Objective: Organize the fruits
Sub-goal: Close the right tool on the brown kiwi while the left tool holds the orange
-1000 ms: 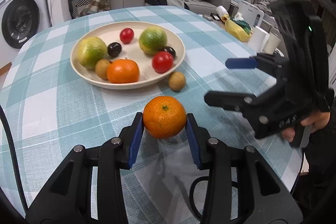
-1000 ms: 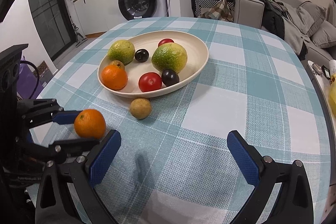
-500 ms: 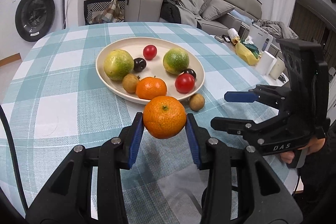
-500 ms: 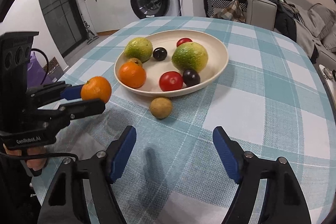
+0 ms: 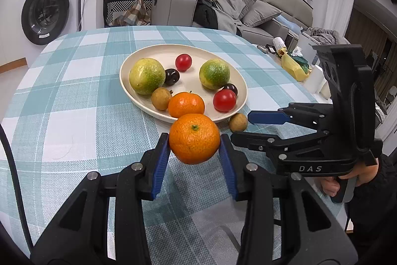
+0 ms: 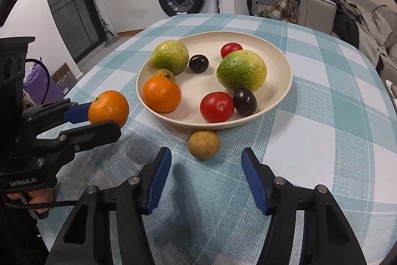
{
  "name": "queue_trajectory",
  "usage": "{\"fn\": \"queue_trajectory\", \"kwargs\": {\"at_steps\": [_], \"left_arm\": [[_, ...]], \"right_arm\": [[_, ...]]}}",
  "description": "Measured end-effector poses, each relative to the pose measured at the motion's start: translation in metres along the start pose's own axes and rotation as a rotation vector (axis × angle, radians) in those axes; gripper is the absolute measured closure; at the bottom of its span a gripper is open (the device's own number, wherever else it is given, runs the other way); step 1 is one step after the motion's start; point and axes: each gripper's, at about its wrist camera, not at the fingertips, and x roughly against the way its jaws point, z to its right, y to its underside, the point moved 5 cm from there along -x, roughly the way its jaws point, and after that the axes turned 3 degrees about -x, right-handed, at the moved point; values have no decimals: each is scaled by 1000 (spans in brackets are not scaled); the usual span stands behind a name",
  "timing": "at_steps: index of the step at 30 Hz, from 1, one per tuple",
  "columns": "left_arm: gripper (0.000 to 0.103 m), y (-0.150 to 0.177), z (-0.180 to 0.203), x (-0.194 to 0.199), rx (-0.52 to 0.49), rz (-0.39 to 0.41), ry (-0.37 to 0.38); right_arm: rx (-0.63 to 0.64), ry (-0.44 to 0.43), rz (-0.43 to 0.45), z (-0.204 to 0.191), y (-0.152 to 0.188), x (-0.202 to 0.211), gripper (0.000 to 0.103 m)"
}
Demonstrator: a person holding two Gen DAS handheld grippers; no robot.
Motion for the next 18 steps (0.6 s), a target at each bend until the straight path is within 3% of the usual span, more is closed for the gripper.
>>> {"fn": "queue_trajectory", "kwargs": {"at_steps": [10,15,18], "left_arm": [[66,1,1,0,-1,1,0],[66,0,2,0,2,4,0],[66,0,2,1,1,10,-2]], "right_arm": [[19,15,1,-3,-4,-4,58],[34,18,10,-6,-4,-2,74],[42,21,17,-8,-3,0,75]]}}
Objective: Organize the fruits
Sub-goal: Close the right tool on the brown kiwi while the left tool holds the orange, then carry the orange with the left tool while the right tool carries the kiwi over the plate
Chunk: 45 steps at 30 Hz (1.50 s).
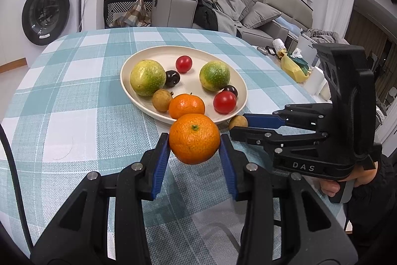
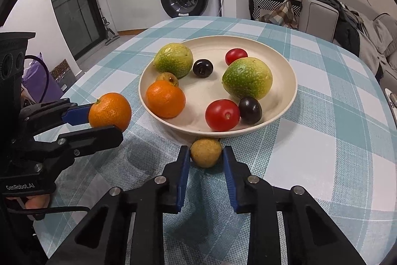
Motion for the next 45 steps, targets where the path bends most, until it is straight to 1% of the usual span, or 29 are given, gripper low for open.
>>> {"fn": "queue_trajectory", "kwargs": {"at_steps": [9,16,26,30,39,43,45], "left_arm": [[66,-2,-1,2,1,15,-3],[66,-4,-1,5,0,33,-10],[66,-9,-1,10,-3,65,-21],[66,-15,2,8,-13,76,-22],[66,-30,0,0,-16,95,-45],[66,-34,-2,-5,-16,98,-63],[66,-36,-3,-7,-14,101,-69]], "right_arm": [[19,-7,8,-2,2,9,75],[19,-22,62,-3,-2,25,75],[21,-34,123,-7,-9,36,75],[18,-51,153,-8,-11,40,75],[-12,-66,183,-6,-19,42,75],[-30,-63,192,-2,-21,40,75],[-33,-49,197,0,-21,39,75]]}}
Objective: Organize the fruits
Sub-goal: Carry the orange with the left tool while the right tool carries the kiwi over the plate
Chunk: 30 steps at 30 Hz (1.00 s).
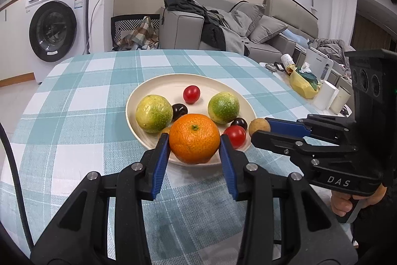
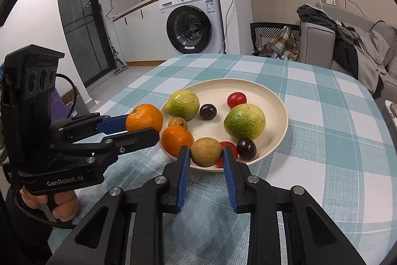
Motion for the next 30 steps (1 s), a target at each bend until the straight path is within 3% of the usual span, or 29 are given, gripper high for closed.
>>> {"fn": "queue_trajectory", "kwargs": {"at_steps": [17,30], "left_arm": [[66,-15,-8,-21,-19,18,-80],[66,-16,-11,-30,-11,8,-90]], "right_arm": [[-41,29,39,10,-6,-8,75],[-30,36,-9,5,-7,-20,75]]}}
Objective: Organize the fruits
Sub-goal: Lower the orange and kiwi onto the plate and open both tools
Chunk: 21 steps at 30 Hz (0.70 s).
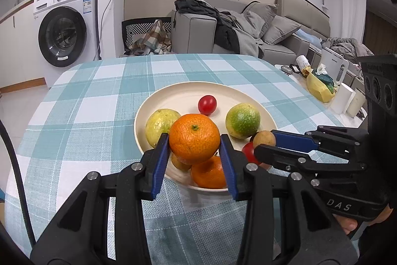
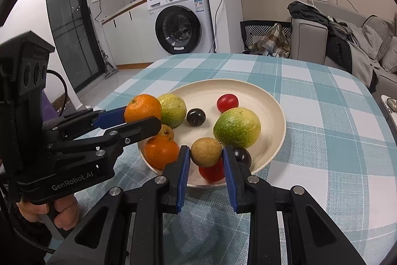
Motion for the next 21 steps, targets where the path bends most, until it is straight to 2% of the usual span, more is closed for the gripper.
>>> {"fn": "queue_trajectory", "kwargs": {"at_steps": [11,14,17,21], "left_arm": [[66,-1,7,-6,-16,-12,12],[66,-1,6,-6,-11,-16,13],[66,-1,6,-6,-14,-15,12],[66,-2,8,-4,-29,-4,15]], "right_arm": [[23,6,-18,-3,1,-5,75],[17,26,-23,-1,1,-6,66],[17,25,-4,0,1,-3,65],[12,36,7,1,0,-1,55]]}}
